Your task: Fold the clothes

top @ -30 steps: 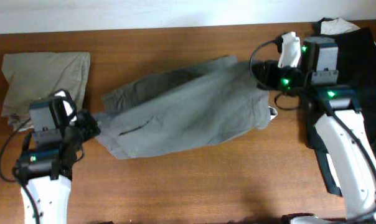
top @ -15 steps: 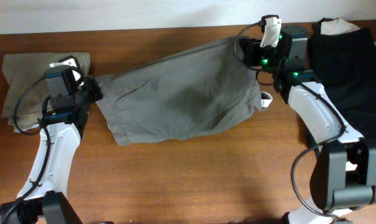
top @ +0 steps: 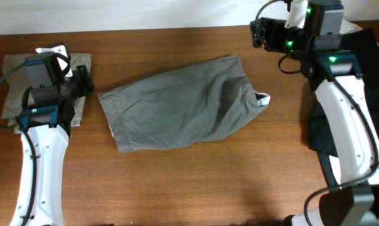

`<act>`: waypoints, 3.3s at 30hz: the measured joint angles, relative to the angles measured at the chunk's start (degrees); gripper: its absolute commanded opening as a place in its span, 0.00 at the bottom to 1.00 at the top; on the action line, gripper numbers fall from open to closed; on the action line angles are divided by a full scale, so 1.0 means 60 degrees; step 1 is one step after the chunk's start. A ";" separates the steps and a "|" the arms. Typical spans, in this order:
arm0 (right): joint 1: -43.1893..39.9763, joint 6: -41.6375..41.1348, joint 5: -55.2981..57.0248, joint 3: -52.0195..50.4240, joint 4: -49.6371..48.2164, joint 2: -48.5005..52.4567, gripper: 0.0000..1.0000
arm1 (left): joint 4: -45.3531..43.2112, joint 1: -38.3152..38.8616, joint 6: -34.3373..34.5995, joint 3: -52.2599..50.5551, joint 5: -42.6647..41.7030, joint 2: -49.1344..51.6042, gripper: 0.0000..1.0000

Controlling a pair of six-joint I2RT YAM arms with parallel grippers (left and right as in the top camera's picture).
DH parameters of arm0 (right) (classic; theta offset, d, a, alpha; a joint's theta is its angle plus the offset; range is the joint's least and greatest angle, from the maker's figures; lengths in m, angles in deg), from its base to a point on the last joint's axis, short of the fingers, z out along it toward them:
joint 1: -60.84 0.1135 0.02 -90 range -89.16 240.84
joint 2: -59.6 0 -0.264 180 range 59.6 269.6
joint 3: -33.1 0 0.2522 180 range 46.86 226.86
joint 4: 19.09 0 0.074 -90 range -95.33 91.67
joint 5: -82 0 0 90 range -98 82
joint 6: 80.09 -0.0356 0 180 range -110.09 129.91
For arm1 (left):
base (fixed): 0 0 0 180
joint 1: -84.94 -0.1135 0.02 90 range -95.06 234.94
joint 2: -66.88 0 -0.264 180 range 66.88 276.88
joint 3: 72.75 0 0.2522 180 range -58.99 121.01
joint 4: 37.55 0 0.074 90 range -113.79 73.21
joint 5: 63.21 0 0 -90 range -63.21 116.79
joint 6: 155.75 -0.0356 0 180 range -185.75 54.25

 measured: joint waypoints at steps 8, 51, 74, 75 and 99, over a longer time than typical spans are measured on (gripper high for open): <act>0.1453 0.0958 0.1443 -0.0390 0.1399 0.2025 0.04 | 0.0248 0.1202 -0.0080 -0.1654 -0.0412 0.1253 0.01; 0.1647 -0.2273 0.2233 -0.4790 0.3289 -0.1851 0.55 | -0.1319 0.3027 -0.0798 -0.1749 0.1370 0.2954 0.00; 0.0138 -0.1453 -0.0018 -0.4849 -0.3730 0.2437 0.04 | -0.1341 0.3027 -0.0798 -0.1749 0.1188 0.3417 0.01; 0.0138 -0.1446 -0.0160 -0.4852 -0.4233 0.2444 0.04 | -0.1319 0.3027 -0.0798 -0.1749 0.1184 0.3417 0.01; -0.1198 -0.1035 -0.0047 -0.3778 -0.5053 0.1253 0.99 | -0.1756 0.3038 -0.0798 -0.1515 0.1224 0.4652 0.01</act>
